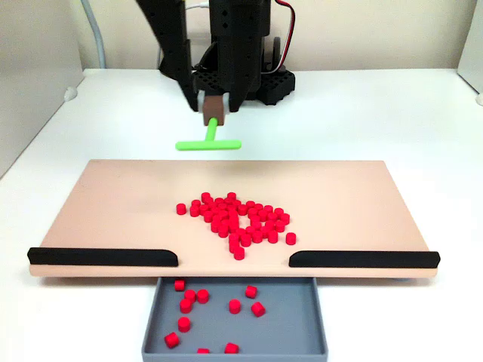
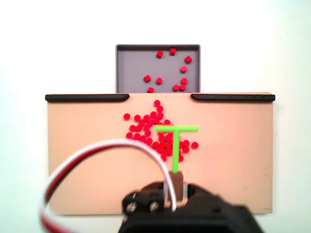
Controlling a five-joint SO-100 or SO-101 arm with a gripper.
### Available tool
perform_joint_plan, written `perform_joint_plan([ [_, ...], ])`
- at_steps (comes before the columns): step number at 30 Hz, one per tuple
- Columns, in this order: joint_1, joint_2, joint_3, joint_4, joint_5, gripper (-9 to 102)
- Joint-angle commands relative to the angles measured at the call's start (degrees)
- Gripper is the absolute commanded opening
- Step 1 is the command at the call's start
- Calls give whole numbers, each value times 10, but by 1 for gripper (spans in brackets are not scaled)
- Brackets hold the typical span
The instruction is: Push granules from right to the grey container
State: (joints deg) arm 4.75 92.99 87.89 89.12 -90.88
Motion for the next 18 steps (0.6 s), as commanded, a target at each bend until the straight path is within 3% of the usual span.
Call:
perform_joint_plan([
  [1, -10, 118, 98, -2, 14, 0],
  [11, -8, 222, 221, -6, -5, 0],
  [18, -15, 236, 221, 0, 2, 0],
])
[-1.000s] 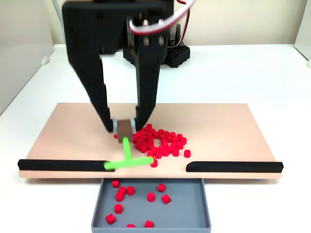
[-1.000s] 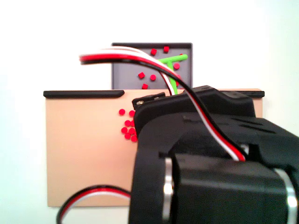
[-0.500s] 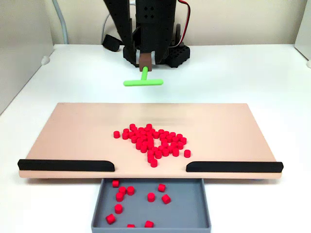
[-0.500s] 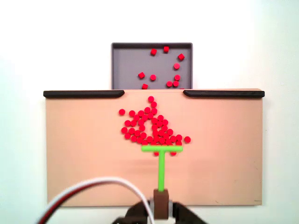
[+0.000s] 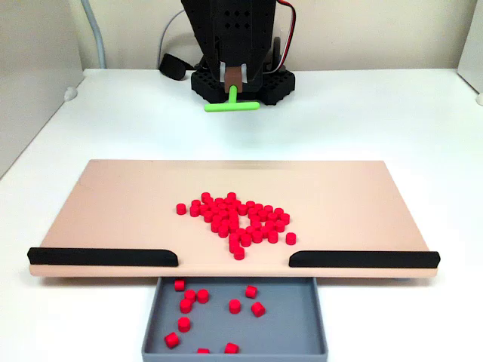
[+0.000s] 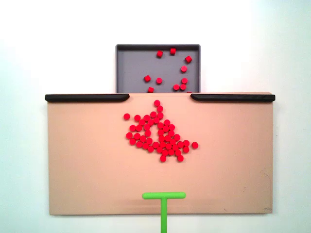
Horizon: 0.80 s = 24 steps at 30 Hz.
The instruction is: Push granules from right to the grey container
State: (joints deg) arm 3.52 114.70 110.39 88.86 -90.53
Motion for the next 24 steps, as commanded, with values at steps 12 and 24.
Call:
perform_joint_plan([
  [12, -20, 24, -4, -4, 21, 0],
  [24, -18, 18, -4, -4, 33, 0],
])
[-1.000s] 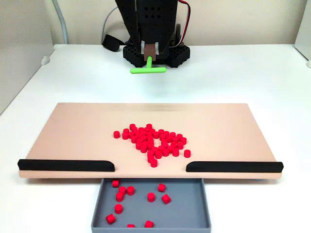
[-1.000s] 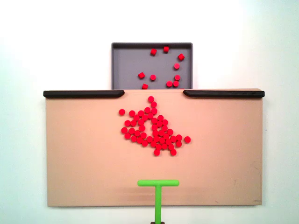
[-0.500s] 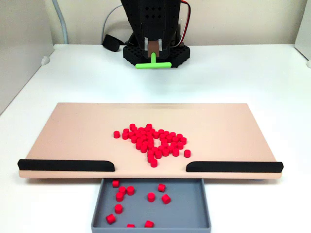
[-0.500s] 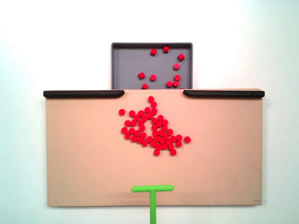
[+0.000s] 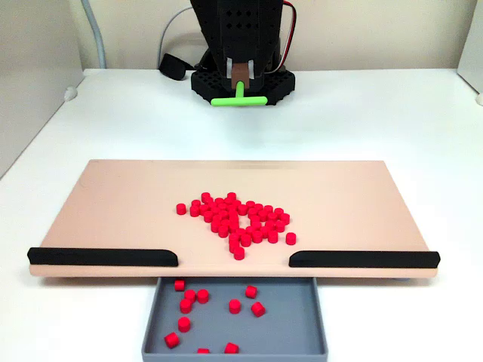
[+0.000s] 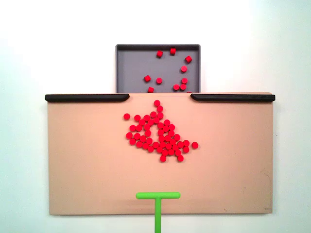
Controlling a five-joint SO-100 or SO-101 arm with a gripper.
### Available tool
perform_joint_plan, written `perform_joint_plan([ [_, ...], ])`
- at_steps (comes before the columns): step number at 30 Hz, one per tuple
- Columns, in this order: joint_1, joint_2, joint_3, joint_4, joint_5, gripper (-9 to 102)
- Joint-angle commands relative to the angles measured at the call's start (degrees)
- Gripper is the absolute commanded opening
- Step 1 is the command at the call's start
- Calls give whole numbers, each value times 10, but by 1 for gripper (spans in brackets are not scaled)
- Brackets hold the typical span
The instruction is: Push granules from right to the grey container
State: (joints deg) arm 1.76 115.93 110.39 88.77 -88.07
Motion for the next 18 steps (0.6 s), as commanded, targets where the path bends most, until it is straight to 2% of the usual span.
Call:
perform_joint_plan([
  [1, -3, 4, -4, -3, 11, 0],
  [18, 3, 12, -4, -3, 7, 0],
])
